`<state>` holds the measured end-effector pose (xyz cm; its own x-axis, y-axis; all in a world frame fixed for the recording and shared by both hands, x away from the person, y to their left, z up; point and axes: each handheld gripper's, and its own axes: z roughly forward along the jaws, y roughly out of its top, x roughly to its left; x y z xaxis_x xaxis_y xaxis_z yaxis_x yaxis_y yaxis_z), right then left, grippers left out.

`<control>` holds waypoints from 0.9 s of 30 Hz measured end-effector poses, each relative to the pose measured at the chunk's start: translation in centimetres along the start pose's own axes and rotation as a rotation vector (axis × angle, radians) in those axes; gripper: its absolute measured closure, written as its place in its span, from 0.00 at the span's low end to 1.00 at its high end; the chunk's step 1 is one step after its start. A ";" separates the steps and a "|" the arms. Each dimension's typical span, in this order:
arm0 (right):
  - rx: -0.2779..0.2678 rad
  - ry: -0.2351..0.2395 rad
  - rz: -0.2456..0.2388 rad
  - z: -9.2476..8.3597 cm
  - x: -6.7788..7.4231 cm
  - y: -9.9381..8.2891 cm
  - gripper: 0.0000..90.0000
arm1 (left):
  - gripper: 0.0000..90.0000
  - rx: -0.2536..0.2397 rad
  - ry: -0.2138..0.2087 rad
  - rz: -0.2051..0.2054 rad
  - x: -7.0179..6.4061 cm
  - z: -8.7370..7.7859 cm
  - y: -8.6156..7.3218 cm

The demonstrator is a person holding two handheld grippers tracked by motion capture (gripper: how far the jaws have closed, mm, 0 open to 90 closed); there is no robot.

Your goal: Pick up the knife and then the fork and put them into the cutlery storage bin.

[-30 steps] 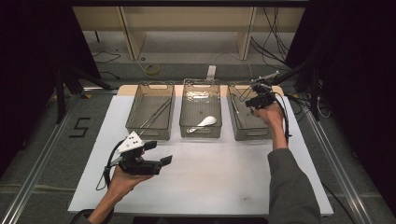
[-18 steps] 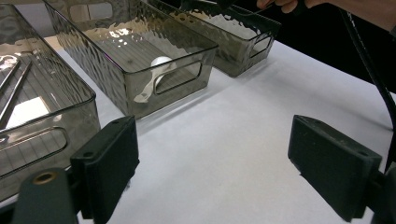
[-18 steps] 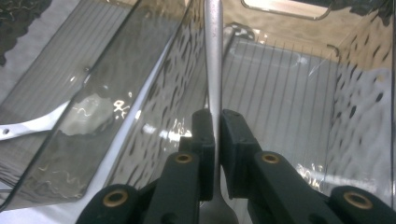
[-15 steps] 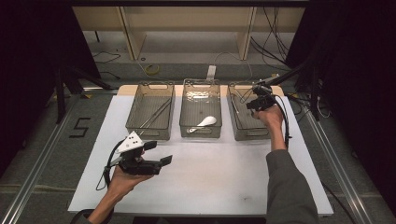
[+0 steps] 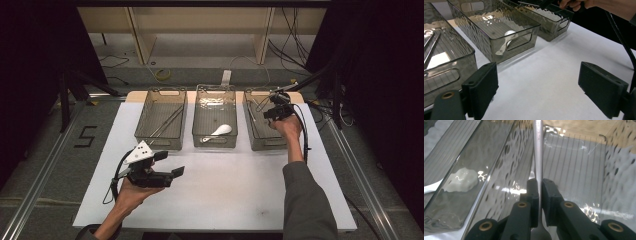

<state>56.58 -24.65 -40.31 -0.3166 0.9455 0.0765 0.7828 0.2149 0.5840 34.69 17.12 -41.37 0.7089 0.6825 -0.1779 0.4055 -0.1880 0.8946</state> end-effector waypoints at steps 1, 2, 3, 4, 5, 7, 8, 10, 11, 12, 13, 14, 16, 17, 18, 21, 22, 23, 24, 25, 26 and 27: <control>0.000 0.000 0.000 0.0 0.0 0.0 0.94 | 0.17 0.000 0.000 -0.003 0.0 0.0 0.0; -0.001 -0.001 0.001 0.0 0.0 0.0 0.94 | 0.17 0.000 0.001 -0.004 0.0 0.0 0.0; -0.002 -0.001 0.001 0.1 0.0 0.0 0.94 | 0.17 0.000 0.000 -0.004 0.0 0.0 0.0; -0.003 -0.007 0.004 0.2 0.1 0.0 0.94 | 0.17 0.000 0.000 -0.001 0.0 0.0 0.0; -0.003 -0.007 0.004 0.2 0.1 0.0 0.94 | 0.17 0.001 0.000 0.000 0.0 0.0 0.0; -0.009 -0.013 0.006 0.2 0.1 0.0 0.94 | 0.17 0.000 0.001 -0.003 0.0 0.0 0.0; -0.005 -0.007 0.002 0.4 0.2 -0.1 0.94 | 0.17 -0.001 0.000 -0.004 0.0 0.0 0.0; -0.002 -0.010 0.000 0.5 0.2 -0.1 0.94 | 0.17 0.000 -0.001 -0.004 0.0 0.0 0.0; -0.002 -0.014 0.001 0.6 0.2 -0.1 0.94 | 0.17 0.001 -0.001 -0.002 0.0 0.0 0.0; -0.002 -0.016 -0.008 0.7 0.3 -0.1 0.93 | 0.17 0.000 -0.001 -0.003 0.0 0.0 0.0; -0.002 -0.016 -0.008 0.7 0.3 -0.1 0.93 | 0.17 0.000 -0.002 -0.004 0.0 0.0 0.0; 0.002 -0.019 -0.012 0.8 0.3 -0.1 0.93 | 0.17 0.002 -0.003 -0.004 0.0 0.0 0.0; -0.014 -0.016 -0.002 0.8 0.4 0.0 0.86 | 0.17 0.002 -0.003 -0.004 0.0 0.0 0.0; -0.024 -0.007 0.001 0.7 0.4 0.1 0.85 | 0.17 0.002 -0.003 -0.003 0.0 0.0 0.0; -0.031 0.002 0.003 0.4 0.5 0.2 0.83 | 0.17 0.002 -0.004 -0.003 0.0 0.0 0.0; -0.040 0.016 0.017 0.1 0.5 0.2 0.76 | 0.17 0.002 -0.004 -0.005 0.0 0.0 0.0; -0.043 0.018 0.019 0.0 0.5 0.2 0.75 | 0.17 0.001 -0.006 -0.008 0.0 0.0 0.0; -0.046 0.023 0.019 -0.1 0.4 0.1 0.74 | 0.17 -0.002 -0.011 -0.017 0.1 0.0 0.0; -0.048 0.028 0.023 -0.2 0.4 0.0 0.72 | 0.17 -0.005 -0.015 -0.025 0.1 0.0 0.0; -0.048 0.028 0.023 -0.2 0.4 0.0 0.72 | 0.17 -0.006 -0.015 -0.027 0.2 0.0 0.0; -0.050 0.034 0.021 -0.3 0.4 0.0 0.71 | 0.17 -0.005 -0.014 -0.024 0.2 0.0 0.0; -0.058 0.040 0.019 -0.4 0.4 -0.1 0.70 | 0.17 -0.004 -0.013 -0.026 0.2 0.0 0.0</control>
<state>56.17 -24.36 -40.05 -0.3240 0.9385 0.1195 0.7569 0.1815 0.6278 34.80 17.25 -41.41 0.7057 0.6777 -0.2068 0.4215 -0.1670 0.8913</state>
